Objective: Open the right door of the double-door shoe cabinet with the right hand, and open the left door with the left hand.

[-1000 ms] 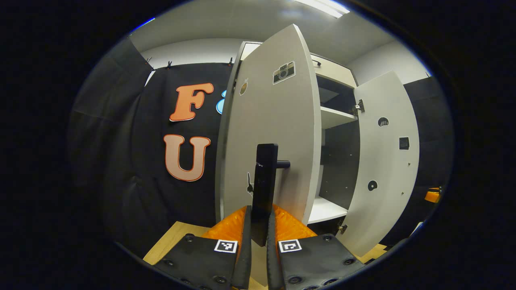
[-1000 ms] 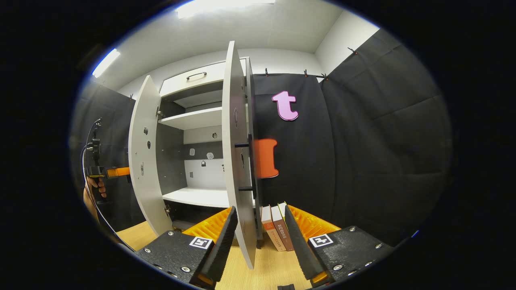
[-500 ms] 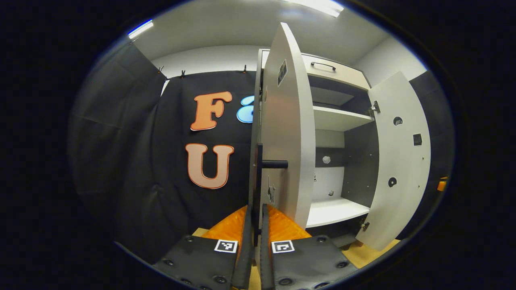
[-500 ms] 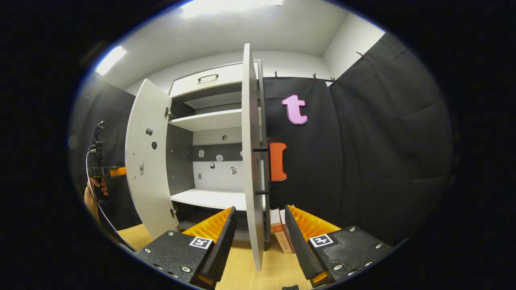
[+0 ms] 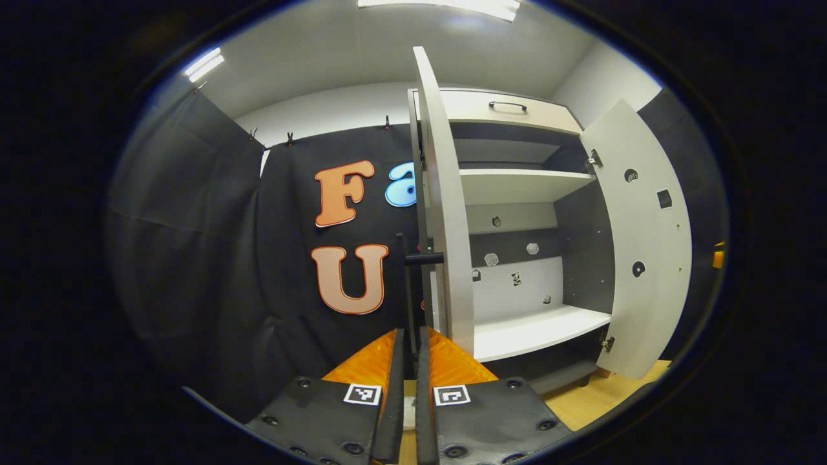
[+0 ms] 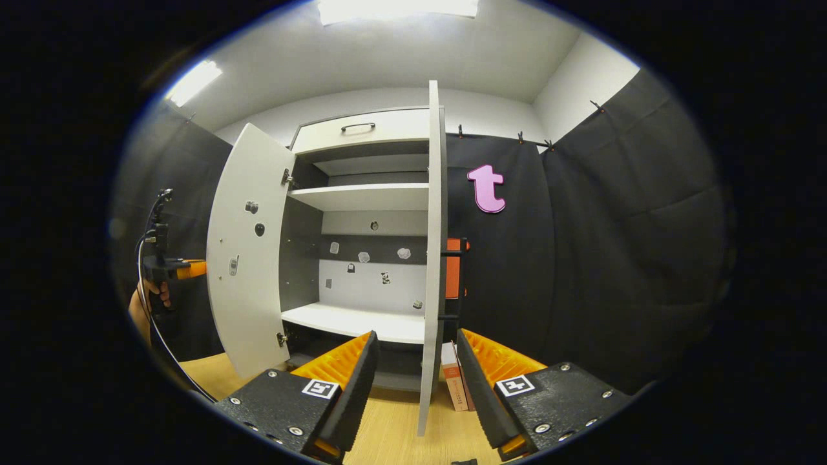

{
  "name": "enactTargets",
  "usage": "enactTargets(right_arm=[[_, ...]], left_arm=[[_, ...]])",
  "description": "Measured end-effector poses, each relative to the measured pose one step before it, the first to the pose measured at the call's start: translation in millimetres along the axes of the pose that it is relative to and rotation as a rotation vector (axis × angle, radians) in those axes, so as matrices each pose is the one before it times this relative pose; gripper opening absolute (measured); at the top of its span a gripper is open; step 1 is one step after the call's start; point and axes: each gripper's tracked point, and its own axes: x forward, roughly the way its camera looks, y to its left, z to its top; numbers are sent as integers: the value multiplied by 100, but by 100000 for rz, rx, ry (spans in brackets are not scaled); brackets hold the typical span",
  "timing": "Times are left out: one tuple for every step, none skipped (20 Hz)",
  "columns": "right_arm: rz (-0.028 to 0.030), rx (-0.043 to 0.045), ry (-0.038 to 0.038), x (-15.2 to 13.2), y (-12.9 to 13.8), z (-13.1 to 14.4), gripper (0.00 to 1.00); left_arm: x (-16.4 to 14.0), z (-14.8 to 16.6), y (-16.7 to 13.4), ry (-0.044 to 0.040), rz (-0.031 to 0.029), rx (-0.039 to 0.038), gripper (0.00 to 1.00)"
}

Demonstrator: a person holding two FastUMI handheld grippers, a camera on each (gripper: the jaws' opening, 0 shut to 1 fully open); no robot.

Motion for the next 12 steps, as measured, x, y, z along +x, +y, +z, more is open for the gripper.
enactTargets(right_arm=[[-40,79,-441,-175,169,362,74],[41,-206,-688,-195,274,351,74],[272,-236,-652,-226,300,240,74],[437,-136,4,-161,205,26,74],[506,-387,221,-166,188,-117,74],[261,-412,-58,-137,209,41,74],[-4,-409,-191,-123,110,102,75],[-120,-193,-303,-139,4,100,75],[177,-23,-71,-100,-5,89,76],[14,315,-346,-23,-3,125,77],[204,170,-108,-47,-64,74,79],[213,-117,-91,-166,-111,-50,80]], left_arm=[[-858,313,-506,-1561,-753,-936,16],[-705,151,-458,-916,-913,-119,23],[-654,-52,-876,-211,-2401,490,19],[-384,-94,-794,-341,-1198,-123,24],[-453,-44,-657,316,-1155,-272,26],[-308,-120,-664,335,-1118,-921,31],[-244,-224,-856,1060,-1837,-183,37],[-174,-197,-611,961,-1059,209,50],[-9,-50,-573,311,-606,202,56],[-16,-80,-482,-26,-167,26,61],[-15,-78,-420,-74,47,-526,63],[-40,-88,-390,-289,41,-1499,65]])
